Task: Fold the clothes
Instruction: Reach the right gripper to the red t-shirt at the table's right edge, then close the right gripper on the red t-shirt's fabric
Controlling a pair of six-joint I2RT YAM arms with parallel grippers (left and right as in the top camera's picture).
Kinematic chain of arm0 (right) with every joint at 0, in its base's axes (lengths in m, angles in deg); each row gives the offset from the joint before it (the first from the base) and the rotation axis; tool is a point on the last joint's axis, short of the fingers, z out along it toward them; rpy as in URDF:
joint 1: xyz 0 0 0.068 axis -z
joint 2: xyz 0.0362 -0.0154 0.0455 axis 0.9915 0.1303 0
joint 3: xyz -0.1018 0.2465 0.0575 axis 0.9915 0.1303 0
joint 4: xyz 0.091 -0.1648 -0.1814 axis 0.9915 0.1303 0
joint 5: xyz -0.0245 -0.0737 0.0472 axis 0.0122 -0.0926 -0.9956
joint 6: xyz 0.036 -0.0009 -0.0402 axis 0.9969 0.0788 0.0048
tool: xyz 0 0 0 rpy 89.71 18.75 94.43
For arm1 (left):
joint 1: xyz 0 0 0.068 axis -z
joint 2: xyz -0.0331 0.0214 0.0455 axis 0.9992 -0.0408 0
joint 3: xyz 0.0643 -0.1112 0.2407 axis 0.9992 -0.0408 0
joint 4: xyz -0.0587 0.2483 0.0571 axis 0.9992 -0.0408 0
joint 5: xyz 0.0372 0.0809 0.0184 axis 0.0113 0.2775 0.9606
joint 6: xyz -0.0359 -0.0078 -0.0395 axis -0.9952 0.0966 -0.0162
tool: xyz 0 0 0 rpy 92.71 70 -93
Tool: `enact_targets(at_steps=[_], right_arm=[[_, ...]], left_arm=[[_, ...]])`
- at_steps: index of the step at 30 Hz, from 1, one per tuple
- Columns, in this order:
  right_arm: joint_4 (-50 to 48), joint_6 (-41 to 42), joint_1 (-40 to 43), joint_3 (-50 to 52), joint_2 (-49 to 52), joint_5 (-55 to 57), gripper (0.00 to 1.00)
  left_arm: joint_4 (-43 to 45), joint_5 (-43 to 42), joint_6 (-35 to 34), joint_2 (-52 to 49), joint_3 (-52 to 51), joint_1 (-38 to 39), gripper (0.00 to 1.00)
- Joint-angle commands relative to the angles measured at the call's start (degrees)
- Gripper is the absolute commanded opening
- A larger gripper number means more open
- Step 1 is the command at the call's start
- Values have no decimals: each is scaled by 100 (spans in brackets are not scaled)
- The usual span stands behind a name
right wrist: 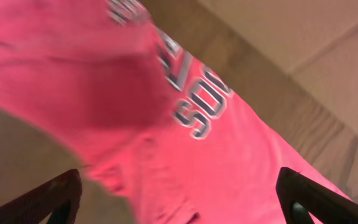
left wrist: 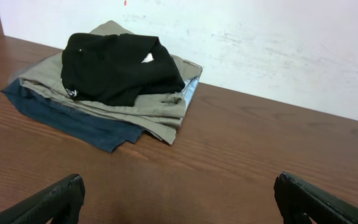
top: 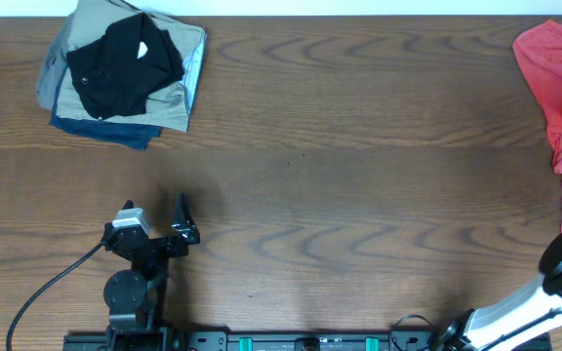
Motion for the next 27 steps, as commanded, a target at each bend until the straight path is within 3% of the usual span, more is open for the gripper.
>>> enact_targets(at_steps=[1,8,17,22,27], right_arm=[[-76,-57,323,-74,243,-24,90],[-435,-59,640,-74,634,-566,82],[-1121,35,675,-74,1016,-1532,82],[-1401,201,656,-74,1279,-1585,71],[-1639,195,599,-74,1425,-1585,67]], left_arm=[[-109,92,57,11,-155,-20,98],[-109,92,57,11,-155,-20,98],[-109,92,55,11,-155,-20,98],[-109,92,55,11,-155,-20,98],[-109,92,57,11,-155,-20,98]])
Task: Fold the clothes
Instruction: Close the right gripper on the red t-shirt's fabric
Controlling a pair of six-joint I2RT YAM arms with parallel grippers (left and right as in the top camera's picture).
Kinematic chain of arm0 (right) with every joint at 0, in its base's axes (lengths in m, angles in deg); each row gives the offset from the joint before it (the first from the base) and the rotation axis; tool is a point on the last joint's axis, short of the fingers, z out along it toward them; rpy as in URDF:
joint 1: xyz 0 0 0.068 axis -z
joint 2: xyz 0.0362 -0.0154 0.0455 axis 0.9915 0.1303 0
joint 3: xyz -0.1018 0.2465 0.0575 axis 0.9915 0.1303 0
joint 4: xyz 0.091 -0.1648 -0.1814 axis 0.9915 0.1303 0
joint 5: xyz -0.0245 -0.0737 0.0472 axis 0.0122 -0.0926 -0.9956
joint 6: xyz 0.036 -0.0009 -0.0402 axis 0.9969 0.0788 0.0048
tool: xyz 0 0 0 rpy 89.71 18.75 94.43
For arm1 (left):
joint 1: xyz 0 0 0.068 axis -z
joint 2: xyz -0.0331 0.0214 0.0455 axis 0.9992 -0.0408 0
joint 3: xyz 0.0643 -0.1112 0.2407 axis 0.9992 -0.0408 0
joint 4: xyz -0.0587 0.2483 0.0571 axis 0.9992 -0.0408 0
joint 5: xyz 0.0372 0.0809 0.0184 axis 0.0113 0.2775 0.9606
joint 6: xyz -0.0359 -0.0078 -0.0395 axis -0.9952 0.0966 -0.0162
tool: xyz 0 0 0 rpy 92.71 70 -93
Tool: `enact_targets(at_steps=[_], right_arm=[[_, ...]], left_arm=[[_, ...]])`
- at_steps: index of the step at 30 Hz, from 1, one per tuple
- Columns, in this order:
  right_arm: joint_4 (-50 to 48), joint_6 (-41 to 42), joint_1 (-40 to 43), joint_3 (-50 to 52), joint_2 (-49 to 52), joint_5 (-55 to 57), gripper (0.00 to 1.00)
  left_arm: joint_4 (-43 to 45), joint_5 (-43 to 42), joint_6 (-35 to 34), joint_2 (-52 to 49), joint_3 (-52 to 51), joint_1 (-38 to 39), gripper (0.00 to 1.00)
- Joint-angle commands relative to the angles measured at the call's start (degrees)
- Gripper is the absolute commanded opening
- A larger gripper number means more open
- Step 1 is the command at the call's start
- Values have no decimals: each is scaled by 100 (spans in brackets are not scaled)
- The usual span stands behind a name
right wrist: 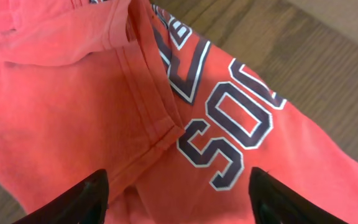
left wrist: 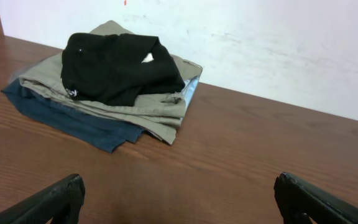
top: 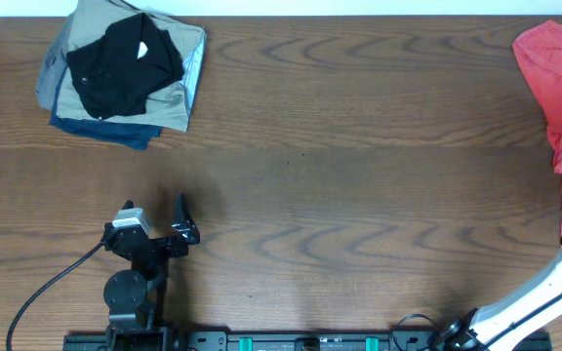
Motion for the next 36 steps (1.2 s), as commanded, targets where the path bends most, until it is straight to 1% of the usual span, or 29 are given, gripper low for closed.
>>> enact_targets(at_steps=[1,5,9,11,13,18,23,33,36], right_arm=[[-127,61,-52,-74,136,-81,65],[-267,63,-179,-74,251,-116,54],[-348,63,-396,-83,275,-138,56],[-348,63,-492,-120,275,-133,64],[-354,66,-568,-146,278,-7,70],[-389,68,-638,-166,278,50,71],[-297,240,-625,-166,339,612,71],[-306,282,-603,-166,393,614,72],[-299,280,-601,-166,533,632,74]], left_arm=[[-111,92,55,11,-155,-20,98],[-111,92,55,11,-155,-20,98],[-111,92,55,11,-155,-20,98],[-111,92,55,11,-155,-20,98],[-111,92,55,11,-155,-20,98],[-111,92,57,11,-155,-20,98],[-111,92,57,11,-155,-20,98],[-111,92,57,11,-155,-20,98],[-111,92,57,11,-155,-20,98]])
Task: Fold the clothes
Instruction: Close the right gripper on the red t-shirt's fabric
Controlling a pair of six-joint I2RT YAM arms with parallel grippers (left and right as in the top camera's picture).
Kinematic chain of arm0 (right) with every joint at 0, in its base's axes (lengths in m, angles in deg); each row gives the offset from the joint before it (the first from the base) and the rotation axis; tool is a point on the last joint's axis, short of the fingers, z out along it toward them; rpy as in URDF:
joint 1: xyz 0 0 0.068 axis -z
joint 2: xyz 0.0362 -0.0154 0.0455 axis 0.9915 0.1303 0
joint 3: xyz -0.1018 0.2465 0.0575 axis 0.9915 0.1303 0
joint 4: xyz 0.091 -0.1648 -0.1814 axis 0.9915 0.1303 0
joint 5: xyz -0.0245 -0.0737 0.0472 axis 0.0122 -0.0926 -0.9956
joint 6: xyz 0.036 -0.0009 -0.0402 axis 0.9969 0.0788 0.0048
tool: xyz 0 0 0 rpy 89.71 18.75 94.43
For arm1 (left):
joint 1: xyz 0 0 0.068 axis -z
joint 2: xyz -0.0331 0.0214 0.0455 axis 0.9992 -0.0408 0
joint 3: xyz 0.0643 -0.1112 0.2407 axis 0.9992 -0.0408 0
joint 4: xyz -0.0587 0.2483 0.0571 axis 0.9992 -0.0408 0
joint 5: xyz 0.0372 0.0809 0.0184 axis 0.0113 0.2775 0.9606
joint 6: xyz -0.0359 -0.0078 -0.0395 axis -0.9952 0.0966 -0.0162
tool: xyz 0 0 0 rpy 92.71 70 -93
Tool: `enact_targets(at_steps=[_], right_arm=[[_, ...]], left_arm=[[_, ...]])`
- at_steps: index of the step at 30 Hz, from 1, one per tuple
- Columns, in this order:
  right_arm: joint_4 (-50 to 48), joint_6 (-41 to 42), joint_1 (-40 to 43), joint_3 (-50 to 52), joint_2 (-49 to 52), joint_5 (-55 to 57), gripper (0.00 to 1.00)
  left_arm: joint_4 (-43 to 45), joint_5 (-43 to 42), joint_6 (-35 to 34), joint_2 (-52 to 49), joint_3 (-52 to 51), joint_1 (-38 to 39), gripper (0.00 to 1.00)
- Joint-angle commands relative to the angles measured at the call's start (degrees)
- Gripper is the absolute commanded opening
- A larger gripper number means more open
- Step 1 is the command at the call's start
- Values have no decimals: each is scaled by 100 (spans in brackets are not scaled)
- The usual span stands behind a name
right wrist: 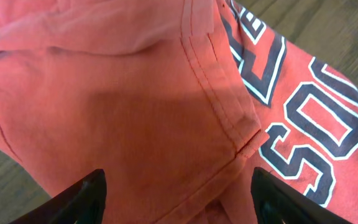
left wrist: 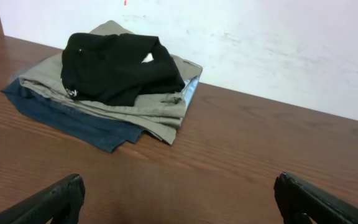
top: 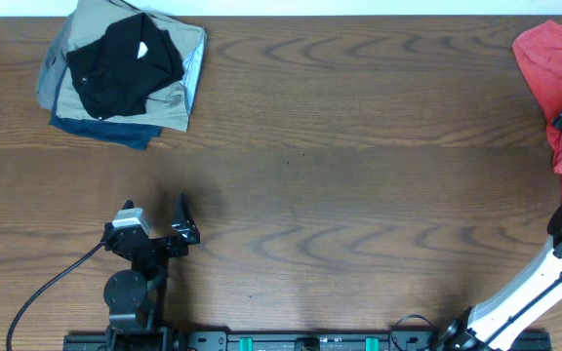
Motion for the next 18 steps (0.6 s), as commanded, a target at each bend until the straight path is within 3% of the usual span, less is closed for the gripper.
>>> enact_targets(at_steps=[1,7,18], right_arm=[[7,98,39,-116,273,118,75],[-13,94,42,-118,474,127,72],[455,94,42,-614,472,122,47]], left_arm=[[-109,92,55,11,-155,-20,98],[-109,92,57,11,-155,-20,98],[-109,92,57,11,-155,-20,98]])
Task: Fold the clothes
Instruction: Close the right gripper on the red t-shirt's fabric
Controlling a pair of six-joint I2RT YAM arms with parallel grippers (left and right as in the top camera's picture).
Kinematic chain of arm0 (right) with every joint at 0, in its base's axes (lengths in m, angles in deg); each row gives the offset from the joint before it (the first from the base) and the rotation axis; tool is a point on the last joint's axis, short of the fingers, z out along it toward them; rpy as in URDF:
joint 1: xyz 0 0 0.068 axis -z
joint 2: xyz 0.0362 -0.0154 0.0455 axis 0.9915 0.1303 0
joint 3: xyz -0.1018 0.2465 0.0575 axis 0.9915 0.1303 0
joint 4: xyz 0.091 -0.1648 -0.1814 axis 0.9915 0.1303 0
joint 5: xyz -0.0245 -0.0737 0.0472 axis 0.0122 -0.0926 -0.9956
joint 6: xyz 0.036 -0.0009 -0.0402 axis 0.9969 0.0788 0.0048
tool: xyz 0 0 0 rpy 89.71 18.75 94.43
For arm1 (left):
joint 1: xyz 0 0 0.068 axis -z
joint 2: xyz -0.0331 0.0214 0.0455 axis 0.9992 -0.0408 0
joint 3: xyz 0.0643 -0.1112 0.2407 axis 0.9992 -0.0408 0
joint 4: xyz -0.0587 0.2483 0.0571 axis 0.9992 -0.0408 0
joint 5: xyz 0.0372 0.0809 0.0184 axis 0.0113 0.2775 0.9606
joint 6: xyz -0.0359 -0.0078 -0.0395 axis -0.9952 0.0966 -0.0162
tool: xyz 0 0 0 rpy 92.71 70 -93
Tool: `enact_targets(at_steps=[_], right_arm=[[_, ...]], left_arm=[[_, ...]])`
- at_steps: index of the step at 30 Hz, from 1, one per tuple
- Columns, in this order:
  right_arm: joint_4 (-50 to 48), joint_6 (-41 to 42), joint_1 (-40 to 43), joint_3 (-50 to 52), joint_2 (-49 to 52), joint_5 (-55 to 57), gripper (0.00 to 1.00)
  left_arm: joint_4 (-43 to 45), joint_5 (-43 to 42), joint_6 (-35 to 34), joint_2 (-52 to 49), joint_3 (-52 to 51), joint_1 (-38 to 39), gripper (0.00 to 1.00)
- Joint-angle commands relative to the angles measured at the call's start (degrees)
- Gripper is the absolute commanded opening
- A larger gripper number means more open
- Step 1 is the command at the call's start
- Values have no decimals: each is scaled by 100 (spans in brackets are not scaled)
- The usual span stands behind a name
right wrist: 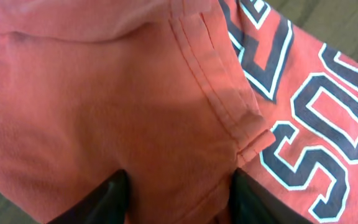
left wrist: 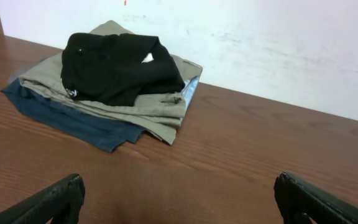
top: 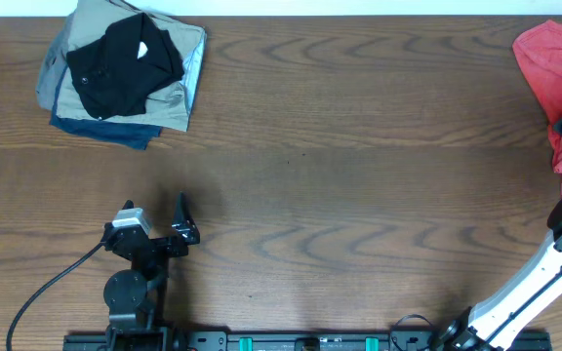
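A red shirt (top: pixel 542 57) with dark block lettering lies crumpled at the table's far right edge; it fills the right wrist view (right wrist: pixel 104 93). My right gripper is down on it, its jaws half narrowed with a seamed fold of the red fabric between the fingertips (right wrist: pixel 179 194). A stack of folded clothes (top: pixel 120 73), black on khaki on blue, sits at the back left (left wrist: pixel 110 87). My left gripper (top: pixel 185 222) rests open low over bare wood near the front left (left wrist: pixel 179 200), far from the stack.
The brown wooden table (top: pixel 340 175) spans the view, with a white wall (left wrist: pixel 260 43) behind it. A black cable (top: pixel 47 288) runs from the left arm's base. Part of the shirt hangs over the right edge.
My right gripper's jaws have narrowed and sit lower into the red shirt, with a seamed fold between them. The left arm and the folded stack have not moved.
At first my right gripper was wide open above the red shirt at the right edge. It then stood closer over the lettering, then over the seamed hem, and now its jaws are narrowed around that fold. The left arm stayed parked throughout.
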Motion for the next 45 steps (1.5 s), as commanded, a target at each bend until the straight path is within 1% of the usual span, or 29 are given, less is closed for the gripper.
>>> enact_targets(at_steps=[1,3,5,13,19,22,23,24,26,28,30,34,45], right_arm=[[118,59,42,-190,105,-17,46],[146,61,42,-190,105,-17,46],[188,61,46,-190,105,-13,42],[221,59,48,-190,105,-15,21],[238,59,48,-190,105,-13,19],[282,61,48,-190,87,-15,16],[293,61,48,-190,72,-15,17],[304,61,48,-192,59,-17,21],[332,61,48,-192,4,-17,22],[374,61,42,-192,-68,-17,17],[422,61,24,-192,-155,-17,10],[457,61,-31,-192,-308,-20,1],[522,57,-439,-192,-485,-17,1]], left_arm=[[-109,92,55,11,-155,-20,98],[-109,92,55,11,-155,-20,98],[-109,92,55,11,-155,-20,98],[-109,92,55,11,-155,-20,98],[-109,92,55,11,-155,-20,98],[-109,92,57,11,-155,-20,98],[-109,92,55,11,-155,-20,98],[-109,92,55,11,-155,-20,98],[-109,92,55,11,-155,-20,98],[-109,92,55,11,-155,-20,98],[-109,92,55,11,-155,-20,98],[-109,92,55,11,-155,-20,98],[-109,92,55,11,-155,-20,98]])
